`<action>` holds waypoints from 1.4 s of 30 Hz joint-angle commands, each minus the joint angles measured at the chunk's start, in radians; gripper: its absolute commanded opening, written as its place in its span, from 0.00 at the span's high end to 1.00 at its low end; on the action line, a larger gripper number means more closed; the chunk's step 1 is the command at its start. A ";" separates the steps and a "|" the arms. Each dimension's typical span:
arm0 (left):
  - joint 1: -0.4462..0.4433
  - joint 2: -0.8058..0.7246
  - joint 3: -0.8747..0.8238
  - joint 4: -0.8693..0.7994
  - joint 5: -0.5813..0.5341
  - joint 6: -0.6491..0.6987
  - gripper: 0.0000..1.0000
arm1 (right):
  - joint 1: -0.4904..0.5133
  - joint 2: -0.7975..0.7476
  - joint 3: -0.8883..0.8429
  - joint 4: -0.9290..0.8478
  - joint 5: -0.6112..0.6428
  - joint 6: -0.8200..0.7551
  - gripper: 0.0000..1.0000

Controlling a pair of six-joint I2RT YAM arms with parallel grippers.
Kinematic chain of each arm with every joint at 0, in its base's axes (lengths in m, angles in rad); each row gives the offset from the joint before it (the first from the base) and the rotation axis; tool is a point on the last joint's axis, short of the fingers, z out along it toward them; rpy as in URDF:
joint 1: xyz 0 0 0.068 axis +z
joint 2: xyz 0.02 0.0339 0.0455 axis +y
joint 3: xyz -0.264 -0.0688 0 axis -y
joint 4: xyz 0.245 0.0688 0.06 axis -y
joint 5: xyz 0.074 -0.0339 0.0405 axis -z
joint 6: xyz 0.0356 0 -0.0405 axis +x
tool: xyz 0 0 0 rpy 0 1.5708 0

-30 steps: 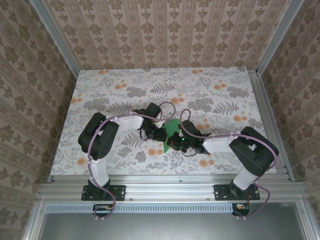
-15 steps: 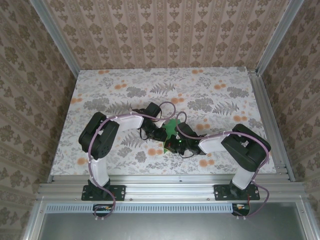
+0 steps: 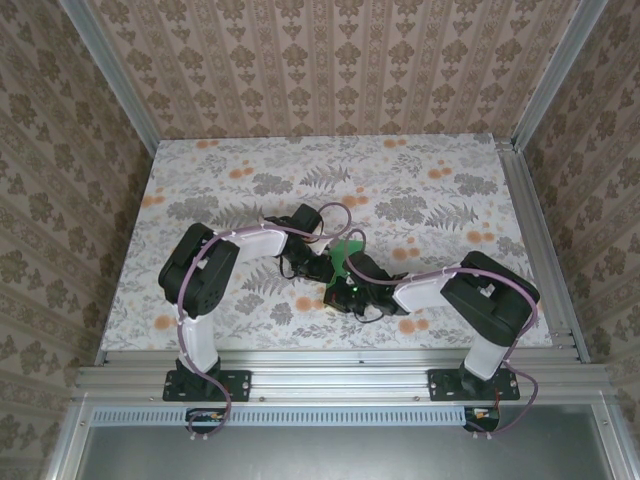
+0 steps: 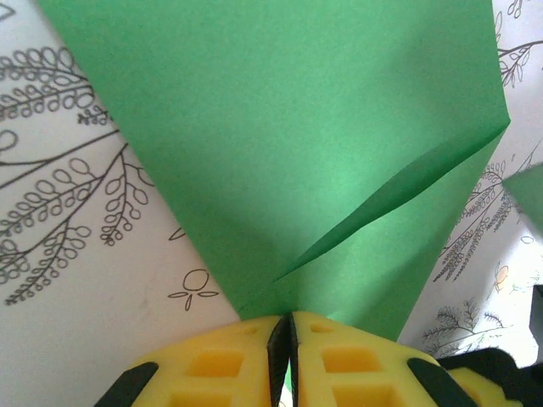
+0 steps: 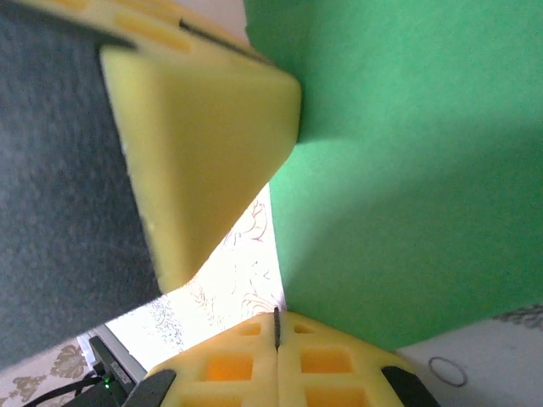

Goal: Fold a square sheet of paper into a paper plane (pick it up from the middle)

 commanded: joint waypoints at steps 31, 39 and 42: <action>-0.027 0.021 -0.038 -0.068 -0.114 0.011 0.85 | -0.311 -0.230 -0.082 -0.182 -0.071 -0.091 0.64; -0.031 0.012 -0.045 -0.059 -0.109 0.007 0.85 | -0.339 -0.131 -0.016 -0.199 -0.085 -0.117 0.61; -0.032 0.011 -0.049 -0.054 -0.109 0.007 0.85 | -0.340 -0.104 -0.001 -0.183 -0.093 -0.118 0.62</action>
